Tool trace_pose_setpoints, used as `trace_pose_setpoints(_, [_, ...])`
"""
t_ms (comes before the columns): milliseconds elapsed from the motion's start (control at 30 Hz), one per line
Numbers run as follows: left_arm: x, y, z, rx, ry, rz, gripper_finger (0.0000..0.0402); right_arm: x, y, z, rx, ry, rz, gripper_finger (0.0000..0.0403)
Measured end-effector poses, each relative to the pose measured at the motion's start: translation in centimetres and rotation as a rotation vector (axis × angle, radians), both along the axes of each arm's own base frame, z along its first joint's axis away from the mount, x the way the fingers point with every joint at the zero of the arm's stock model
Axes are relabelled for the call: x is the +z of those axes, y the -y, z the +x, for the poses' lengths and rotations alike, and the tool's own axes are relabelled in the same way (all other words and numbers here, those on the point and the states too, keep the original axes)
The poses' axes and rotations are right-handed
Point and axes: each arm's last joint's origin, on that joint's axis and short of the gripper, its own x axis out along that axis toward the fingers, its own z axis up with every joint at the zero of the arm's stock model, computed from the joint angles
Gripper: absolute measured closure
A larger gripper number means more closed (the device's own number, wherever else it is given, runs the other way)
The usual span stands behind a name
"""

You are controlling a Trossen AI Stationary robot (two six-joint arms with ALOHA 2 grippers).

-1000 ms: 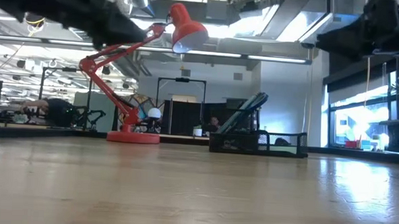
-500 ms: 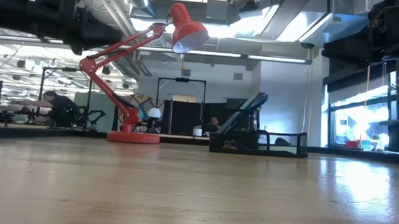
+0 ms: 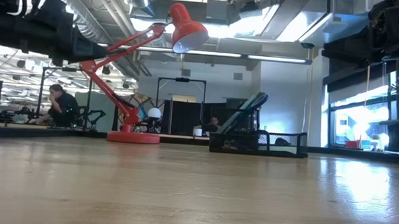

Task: Pick and place office supplies into organizer
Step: Return to Home Position

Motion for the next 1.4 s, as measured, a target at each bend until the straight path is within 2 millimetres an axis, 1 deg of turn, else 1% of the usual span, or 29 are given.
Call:
trace_pose_setpoints(200, [0.5, -0.1, -1.0, 0.043, 0.039, 0.042, 0.0304, 0.0, 0.0, 0.0, 0.0, -0.003, -0.007, 0.0237])
trace_pose_setpoints(333, [0.8, -0.4, -1.5, 0.162, 0.032, 0.06, 0.0304, 0.0, 0.0, 0.0, -0.001, -0.005, -0.013, 0.0237])
trace_pose_setpoints(400, [1.1, -0.5, -1.7, 0.193, 0.032, 0.054, 0.0304, 0.0, 0.0, 0.0, -0.002, -0.006, -0.013, 0.0237])
trace_pose_setpoints(600, [0.1, -0.3, -1.3, 0.086, -0.002, -0.005, 0.0304, -0.4, 0.0, 0.1, -0.002, -0.011, -0.02, 0.0237])
trace_pose_setpoints(700, [0.0, -0.2, -1.2, 0.041, 0.005, -0.015, 0.0304, -1.5, 0.1, 0.6, -0.002, -0.009, -0.019, 0.0237])
trace_pose_setpoints(900, [0.0, -0.2, -1.2, 0.036, 0.008, -0.019, 0.0304, -3.3, 0.1, 1.3, -0.003, 0.052, -0.05, 0.0237])
trace_pose_setpoints(1100, [0.0, -0.3, -1.3, 0.072, -0.027, 0.019, 0.0304, -3.2, 0.1, 1.3, -0.002, 0.061, -0.052, 0.0237])
trace_pose_setpoints(1200, [0.0, -0.3, -1.3, 0.084, -0.053, 0.049, 0.0304, -3.4, 0.1, 1.3, -0.001, 0.039, -0.049, 0.0237])
trace_pose_setpoints(1400, [0.0, -0.3, -1.3, 0.081, -0.056, 0.052, 0.0304, -3.5, 0.1, 1.3, 0.0, 0.026, -0.05, 0.0237])
